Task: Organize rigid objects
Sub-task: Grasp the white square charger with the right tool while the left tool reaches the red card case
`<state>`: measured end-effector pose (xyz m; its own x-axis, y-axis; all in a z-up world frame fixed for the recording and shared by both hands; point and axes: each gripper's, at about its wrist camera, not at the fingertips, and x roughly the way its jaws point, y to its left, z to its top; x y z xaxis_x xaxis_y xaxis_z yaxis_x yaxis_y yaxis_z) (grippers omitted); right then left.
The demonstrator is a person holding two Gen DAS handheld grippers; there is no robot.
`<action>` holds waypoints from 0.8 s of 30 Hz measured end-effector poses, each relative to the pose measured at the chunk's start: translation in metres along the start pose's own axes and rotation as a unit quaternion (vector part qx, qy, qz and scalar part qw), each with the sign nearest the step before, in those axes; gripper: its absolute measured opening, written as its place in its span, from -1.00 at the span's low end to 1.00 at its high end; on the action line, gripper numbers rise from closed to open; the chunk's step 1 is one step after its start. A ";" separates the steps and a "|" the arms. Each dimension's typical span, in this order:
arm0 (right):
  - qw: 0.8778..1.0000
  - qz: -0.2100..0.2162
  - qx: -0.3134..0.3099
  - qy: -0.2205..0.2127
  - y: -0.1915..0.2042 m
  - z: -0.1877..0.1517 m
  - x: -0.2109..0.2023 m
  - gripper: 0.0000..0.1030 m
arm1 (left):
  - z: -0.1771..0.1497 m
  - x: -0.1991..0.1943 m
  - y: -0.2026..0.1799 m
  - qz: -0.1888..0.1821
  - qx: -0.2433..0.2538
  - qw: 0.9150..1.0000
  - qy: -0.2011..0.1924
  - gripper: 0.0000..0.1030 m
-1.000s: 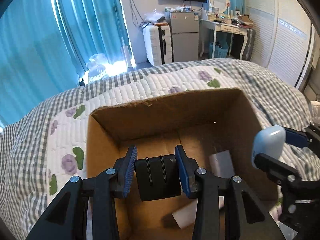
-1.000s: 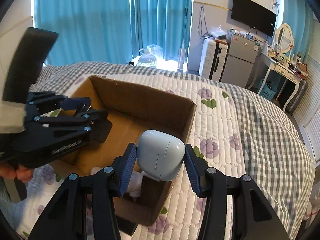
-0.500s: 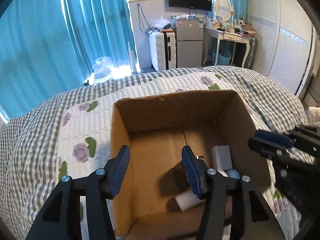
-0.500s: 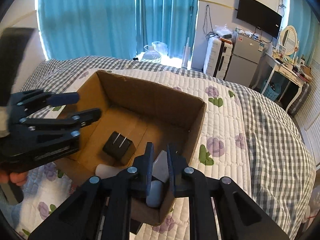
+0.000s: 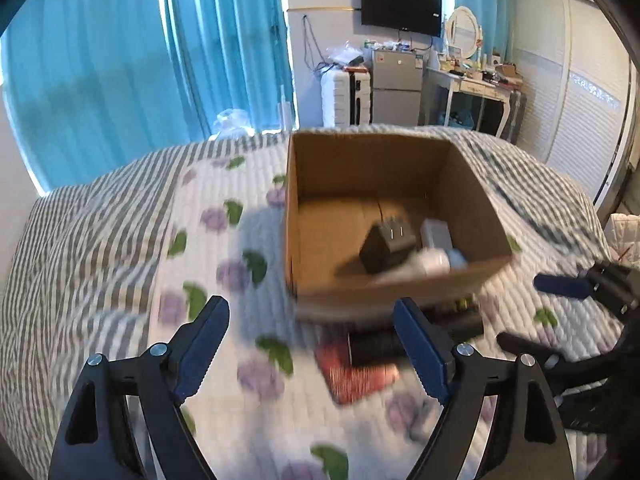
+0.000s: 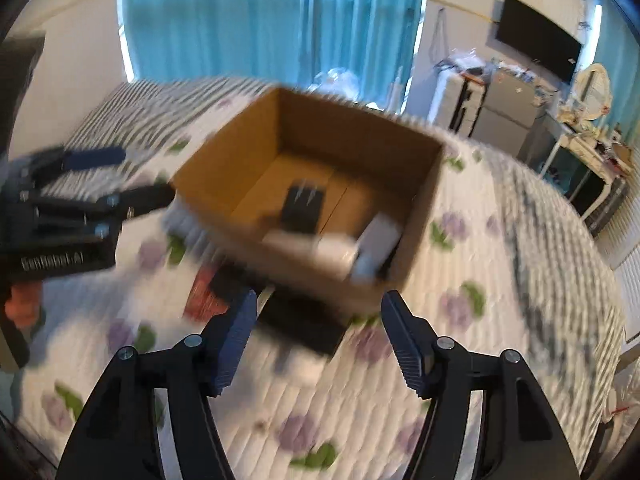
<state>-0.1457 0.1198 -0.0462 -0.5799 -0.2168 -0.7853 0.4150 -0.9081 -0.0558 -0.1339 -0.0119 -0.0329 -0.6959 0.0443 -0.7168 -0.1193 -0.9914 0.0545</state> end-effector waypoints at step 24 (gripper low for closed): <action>0.994 0.048 0.045 0.081 0.033 -0.084 0.061 0.03 | -0.089 0.031 -0.010 0.018 -0.032 0.996 0.085 0.70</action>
<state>-0.1086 0.1070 -0.1480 -0.4163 -0.2497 -0.8742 0.3936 -0.9163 0.0743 -0.0909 -0.0121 -0.1174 -0.5690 -0.0074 -0.8223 -0.0481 -0.9979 0.0423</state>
